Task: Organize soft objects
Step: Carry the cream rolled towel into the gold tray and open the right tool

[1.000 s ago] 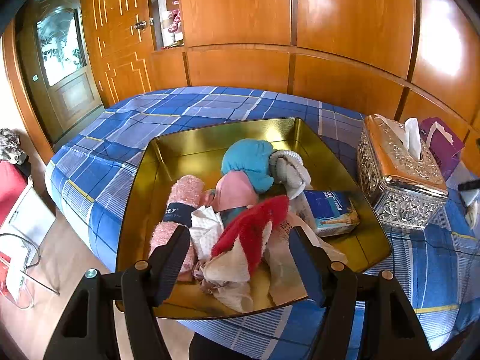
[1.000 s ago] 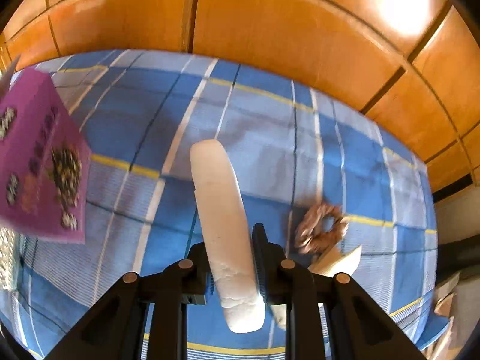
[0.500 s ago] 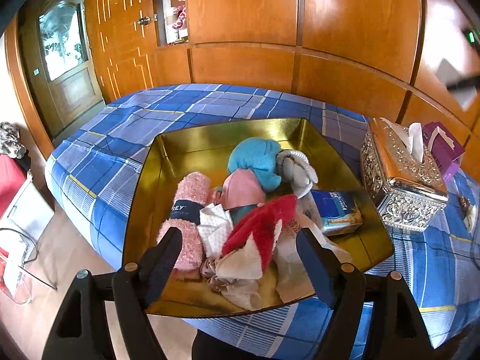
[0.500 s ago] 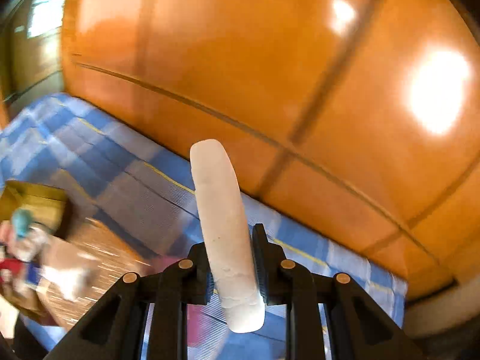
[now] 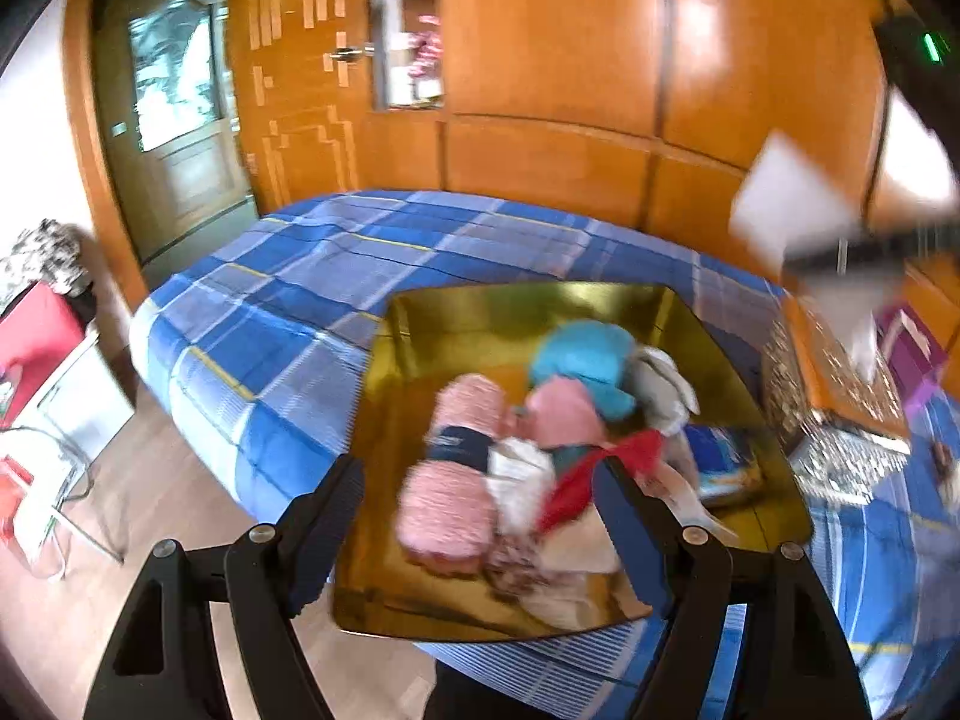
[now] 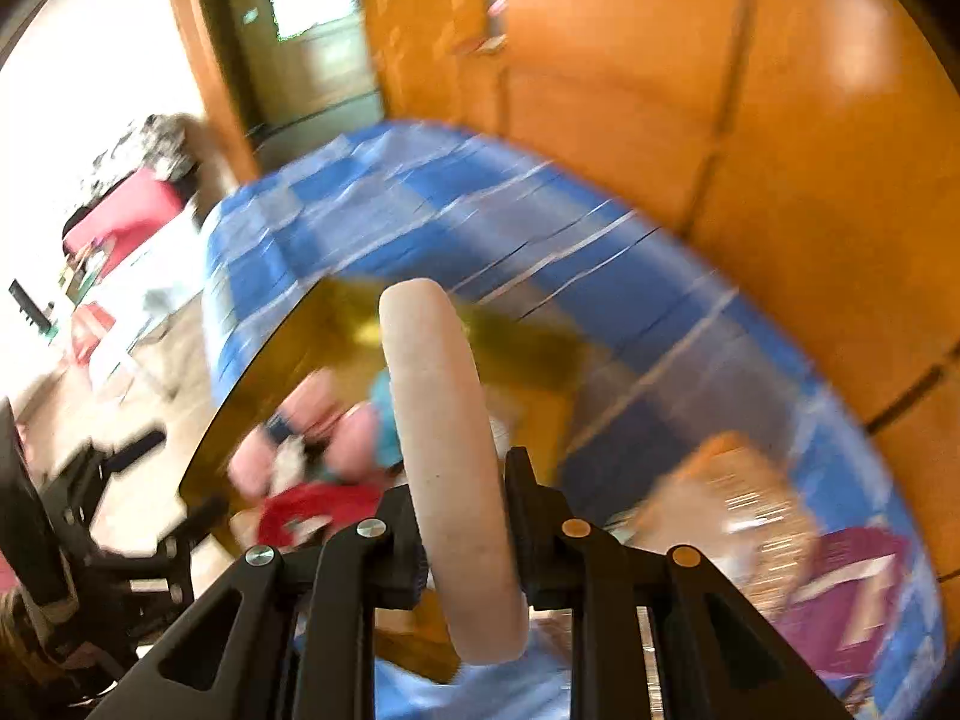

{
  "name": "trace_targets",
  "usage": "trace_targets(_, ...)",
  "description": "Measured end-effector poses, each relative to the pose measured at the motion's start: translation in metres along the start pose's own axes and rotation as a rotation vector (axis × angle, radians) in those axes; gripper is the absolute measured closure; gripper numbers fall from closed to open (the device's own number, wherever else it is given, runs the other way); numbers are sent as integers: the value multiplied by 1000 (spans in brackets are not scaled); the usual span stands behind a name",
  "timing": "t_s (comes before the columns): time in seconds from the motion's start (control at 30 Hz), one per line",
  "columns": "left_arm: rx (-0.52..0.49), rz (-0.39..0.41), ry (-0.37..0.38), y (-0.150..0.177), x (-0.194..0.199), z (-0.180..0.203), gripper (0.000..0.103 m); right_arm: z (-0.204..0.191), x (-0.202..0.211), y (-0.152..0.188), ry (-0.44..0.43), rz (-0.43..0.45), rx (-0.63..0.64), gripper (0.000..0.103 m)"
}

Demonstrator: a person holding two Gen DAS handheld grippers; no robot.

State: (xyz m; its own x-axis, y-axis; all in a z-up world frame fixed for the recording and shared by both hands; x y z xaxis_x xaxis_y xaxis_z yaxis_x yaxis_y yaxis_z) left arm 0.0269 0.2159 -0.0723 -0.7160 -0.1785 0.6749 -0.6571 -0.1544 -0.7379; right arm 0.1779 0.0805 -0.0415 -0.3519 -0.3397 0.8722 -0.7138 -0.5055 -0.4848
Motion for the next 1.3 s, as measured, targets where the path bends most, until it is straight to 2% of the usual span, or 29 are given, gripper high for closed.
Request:
trace_targets(0.17, 61, 4, -29, -3, -3, -24, 24, -32, -62, 27, -35, -102, -22, 82)
trace_targets(0.27, 78, 7, -47, -4, -5, -32, 24, -34, -90, 31, 55, -117, -5, 82)
trace_targets(0.37, 93, -7, -55, -1, -10, -37, 22, -35, -109, 27, 149, -83, 29, 82)
trace_targets(0.4, 96, -10, -59, 0, -11, -38, 22, -34, -111, 25, 157, -74, 33, 81)
trace_targets(0.43, 99, -13, -62, 1, -13, -39, 21, -34, -112, 24, 160, -68, 33, 79)
trace_targets(0.47, 105, -14, -64, 2, -14, -41, 21, -33, -111, 24, 169, -59, 30, 71)
trace_targets(0.5, 109, -14, -66, 2, -14, -42, 20, -32, -107, 23, 186, -36, 34, 61)
trace_targets(0.53, 116, -12, -69, 2, -14, -43, 18, -33, -103, 23, 203, -19, 42, 57)
trace_targets(0.6, 123, -12, -74, 3, -15, -45, 16, -33, -89, 22, 224, 24, 65, 38)
trace_targets(0.63, 126, -13, -75, 3, -16, -45, 16, -34, -83, 20, 229, 42, 70, 36)
trace_targets(0.97, 126, -7, -71, 4, -14, -42, 16, -38, -11, 19, 323, 223, 63, 35)
trace_targets(1.3, 103, 7, -53, 2, -6, -27, 16, -46, 48, 17, 365, 370, 41, 35)
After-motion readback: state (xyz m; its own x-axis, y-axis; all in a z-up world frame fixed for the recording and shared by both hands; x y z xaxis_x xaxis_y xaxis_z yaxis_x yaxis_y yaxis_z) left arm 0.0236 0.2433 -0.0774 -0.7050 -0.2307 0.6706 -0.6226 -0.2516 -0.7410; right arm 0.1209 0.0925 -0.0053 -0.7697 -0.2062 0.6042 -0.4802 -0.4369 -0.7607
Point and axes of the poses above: each gripper's, at about its wrist camera, not at the fingertips, and x roughly against the way its jaws point, z to its right, y to its underside, the point moved 7 cm from there along -x, roughly the way its jaws point, and after that the axes turned 2 degrees about -x, right-handed, at the moved point
